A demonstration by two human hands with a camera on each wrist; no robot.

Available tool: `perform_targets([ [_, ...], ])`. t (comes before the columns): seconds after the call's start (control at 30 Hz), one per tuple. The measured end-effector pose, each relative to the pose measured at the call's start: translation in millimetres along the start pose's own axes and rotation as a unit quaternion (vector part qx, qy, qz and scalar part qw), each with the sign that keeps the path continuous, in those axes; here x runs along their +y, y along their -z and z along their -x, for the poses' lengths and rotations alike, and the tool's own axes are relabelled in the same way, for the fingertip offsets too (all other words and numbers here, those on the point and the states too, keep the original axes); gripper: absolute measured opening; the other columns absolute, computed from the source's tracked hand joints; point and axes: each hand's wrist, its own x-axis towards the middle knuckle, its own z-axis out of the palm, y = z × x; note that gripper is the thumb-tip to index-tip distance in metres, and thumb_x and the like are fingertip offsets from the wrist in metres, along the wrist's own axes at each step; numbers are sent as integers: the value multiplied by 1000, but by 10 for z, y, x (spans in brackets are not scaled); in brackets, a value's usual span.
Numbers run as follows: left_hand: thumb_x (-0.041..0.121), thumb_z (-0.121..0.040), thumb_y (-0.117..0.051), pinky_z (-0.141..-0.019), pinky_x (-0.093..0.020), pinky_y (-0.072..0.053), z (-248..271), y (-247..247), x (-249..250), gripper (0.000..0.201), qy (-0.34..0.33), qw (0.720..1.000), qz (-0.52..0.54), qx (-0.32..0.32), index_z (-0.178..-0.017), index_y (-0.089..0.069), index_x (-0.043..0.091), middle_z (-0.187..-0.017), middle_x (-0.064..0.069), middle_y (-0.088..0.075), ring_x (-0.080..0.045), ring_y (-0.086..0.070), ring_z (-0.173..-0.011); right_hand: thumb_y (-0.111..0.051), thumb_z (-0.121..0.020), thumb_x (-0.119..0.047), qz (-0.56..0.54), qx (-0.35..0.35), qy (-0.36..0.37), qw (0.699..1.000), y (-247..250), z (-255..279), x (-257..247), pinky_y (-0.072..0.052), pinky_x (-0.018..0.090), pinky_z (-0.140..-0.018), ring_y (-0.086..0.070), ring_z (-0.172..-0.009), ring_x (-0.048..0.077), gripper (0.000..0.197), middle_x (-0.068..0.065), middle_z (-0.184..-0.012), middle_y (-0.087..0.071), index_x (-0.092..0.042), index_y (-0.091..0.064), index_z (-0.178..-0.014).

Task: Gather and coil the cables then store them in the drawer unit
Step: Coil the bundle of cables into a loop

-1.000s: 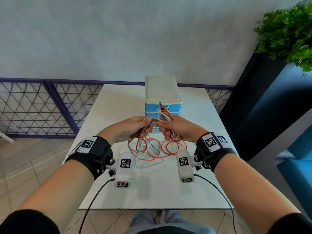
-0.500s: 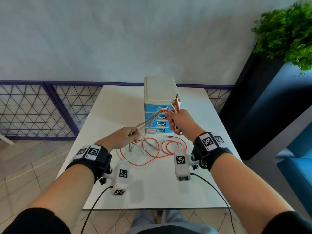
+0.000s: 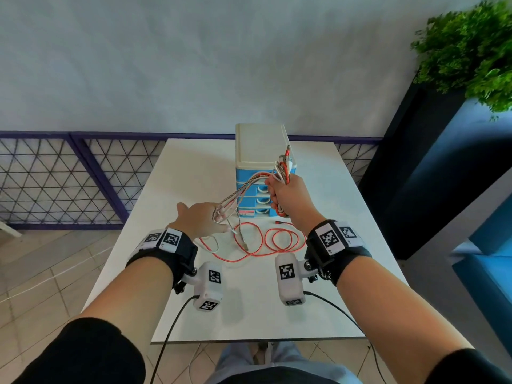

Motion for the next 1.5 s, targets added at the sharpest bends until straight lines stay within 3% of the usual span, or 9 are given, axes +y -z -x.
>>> perform_targets([
  [0.1,65,-54,-66,-86,-37,-46,-14,15,-31,59,14,996,80,-27,-94,-60,23,-95,5,-67,-22,-62,-96,-48,-95,-18,2,4,6,1000,-13,-2,-5,-39,29,-52,-42,-48,12,21,0,-62,-48,-14,-56,-76],
  [0.33,39,-86,-46,-89,-30,-37,-21,124,-17,31,112,913,385,-79,-107,-53,17,-121,-7,-55,-23,-52,-110,-49,-94,-21,51,-10,15,999,24,-8,-24,-38,31,-53,-41,-52,15,17,3,-65,-48,-12,-58,-82],
  [0.5,42,-61,-61,-97,-32,-35,21,107,-184,43,56,900,419,-110,-96,-60,17,-110,1,-58,-18,-53,-109,-47,-95,-20,65,-12,29,997,102,-41,-123,-35,19,-38,-41,-48,14,18,2,-62,-48,-11,-57,-83],
  [0.7,35,-87,-59,-73,-28,-38,-105,11,-320,27,93,956,279,11,-81,-64,10,-76,-7,-59,-22,-59,-81,-48,-96,-22,88,-7,57,994,40,-18,-198,-35,21,-38,-43,-47,13,19,4,-65,-50,-14,-60,-83],
  [0.93,39,-74,-76,-102,-39,-39,-76,-202,-446,48,122,966,220,65,-116,-64,19,-108,3,-71,-21,-62,-108,-47,-94,-21,57,1,77,995,161,-102,-447,-35,22,-40,-41,-47,13,19,3,-67,-49,-18,-59,-80],
  [1.07,71,-66,-65,-106,-48,-16,51,-136,-338,63,140,990,9,-7,-120,-54,41,-126,8,-58,-21,-43,-127,-45,-97,-18,11,-5,68,998,181,-56,-506,-35,20,-39,-41,-47,10,20,-1,-63,-48,-15,-57,-81],
  [1.27,65,-73,-60,-109,-51,-13,104,-160,-306,73,140,985,-94,-35,-136,-38,36,-156,7,-18,-27,-28,-135,-44,-96,-13,-39,12,63,997,203,-89,-428,-42,30,-51,-42,-45,10,19,0,-63,-49,-11,-59,-83],
  [1.4,45,-77,-60,-100,-42,-35,74,-142,-418,28,157,987,4,-29,-101,-67,32,-114,6,-62,-25,-55,-114,-43,-96,-10,-52,16,65,996,224,-82,-411,-42,28,-51,-42,-46,9,19,0,-63,-49,-10,-58,-83],
  [1.5,16,-83,-59,-58,-24,-50,75,-125,-457,18,154,976,156,-3,-65,-62,15,-71,-7,-66,-13,-72,-66,-44,-96,-11,-60,24,64,996,240,-80,-385,-41,29,-51,-42,-45,9,19,0,-62,-48,-10,-57,-83],
])
